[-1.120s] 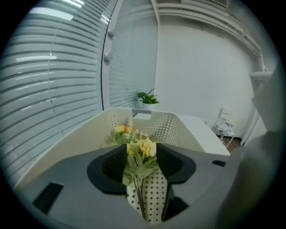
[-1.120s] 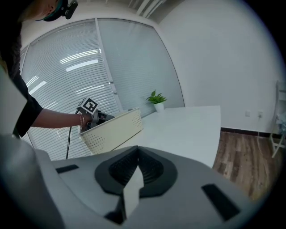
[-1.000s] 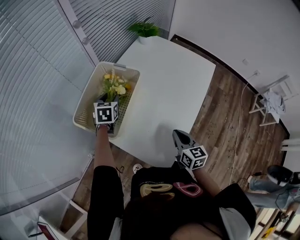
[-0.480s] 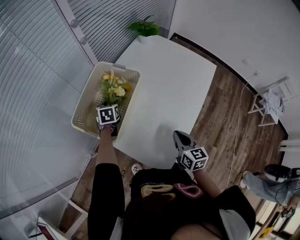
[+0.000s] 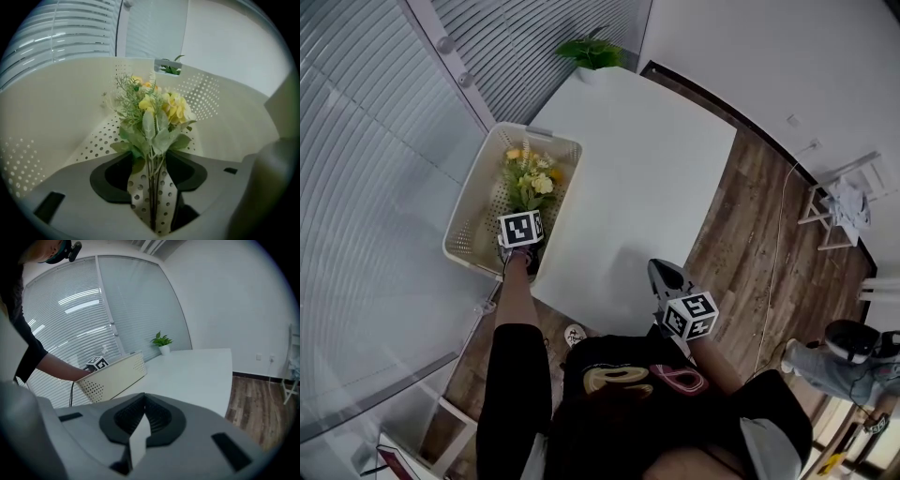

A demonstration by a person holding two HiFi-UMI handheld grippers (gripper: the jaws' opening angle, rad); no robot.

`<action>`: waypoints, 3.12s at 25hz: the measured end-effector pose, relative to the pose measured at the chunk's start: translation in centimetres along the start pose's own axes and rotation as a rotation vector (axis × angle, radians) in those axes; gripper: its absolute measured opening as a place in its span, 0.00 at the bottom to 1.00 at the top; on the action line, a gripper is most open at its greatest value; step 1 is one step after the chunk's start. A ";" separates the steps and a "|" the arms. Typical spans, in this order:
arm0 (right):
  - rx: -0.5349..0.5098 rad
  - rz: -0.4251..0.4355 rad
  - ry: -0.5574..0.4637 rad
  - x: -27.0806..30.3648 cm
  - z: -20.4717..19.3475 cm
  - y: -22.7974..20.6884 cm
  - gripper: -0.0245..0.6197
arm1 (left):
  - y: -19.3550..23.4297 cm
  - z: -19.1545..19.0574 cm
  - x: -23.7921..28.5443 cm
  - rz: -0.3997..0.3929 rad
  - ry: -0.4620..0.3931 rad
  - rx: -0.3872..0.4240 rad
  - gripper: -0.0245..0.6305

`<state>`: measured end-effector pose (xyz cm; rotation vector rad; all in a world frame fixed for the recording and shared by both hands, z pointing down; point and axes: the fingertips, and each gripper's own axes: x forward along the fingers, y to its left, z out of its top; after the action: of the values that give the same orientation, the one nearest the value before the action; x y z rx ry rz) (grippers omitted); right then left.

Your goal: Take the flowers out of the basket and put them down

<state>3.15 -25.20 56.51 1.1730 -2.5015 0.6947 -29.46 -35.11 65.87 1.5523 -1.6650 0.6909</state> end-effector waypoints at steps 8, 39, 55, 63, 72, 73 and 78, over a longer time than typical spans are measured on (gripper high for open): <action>-0.007 0.009 0.018 0.5 -0.5 0.4 0.05 | -0.5 0.2 0.5 -0.006 -0.010 0.057 0.31; -0.005 0.048 0.027 0.4 -1.2 0.8 0.05 | -2.0 4.9 -3.4 0.040 -0.207 0.146 0.13; -0.012 0.066 0.006 -0.9 -1.1 0.8 0.05 | -3.5 10.4 -12.1 0.044 -0.449 0.192 0.13; -0.023 0.078 -0.006 -1.8 -1.1 1.1 0.05 | -5.2 11.9 -16.7 0.010 -0.549 0.208 0.13; -0.029 0.078 -0.027 -3.1 -1.5 1.1 0.05 | -7.8 13.3 -21.9 -0.014 -0.652 0.247 0.13; -0.028 0.077 -0.030 -3.3 -1.4 1.2 0.05 | -8.2 13.4 -22.5 -0.017 -0.659 0.246 0.13; -0.027 0.070 -0.035 -4.3 -1.5 1.1 0.05 | -9.5 13.1 -24.7 -0.034 -0.660 0.249 0.13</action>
<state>5.02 -21.02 55.55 1.1023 -2.5834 0.6613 -22.35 -32.28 37.34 2.1410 -2.0670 0.3919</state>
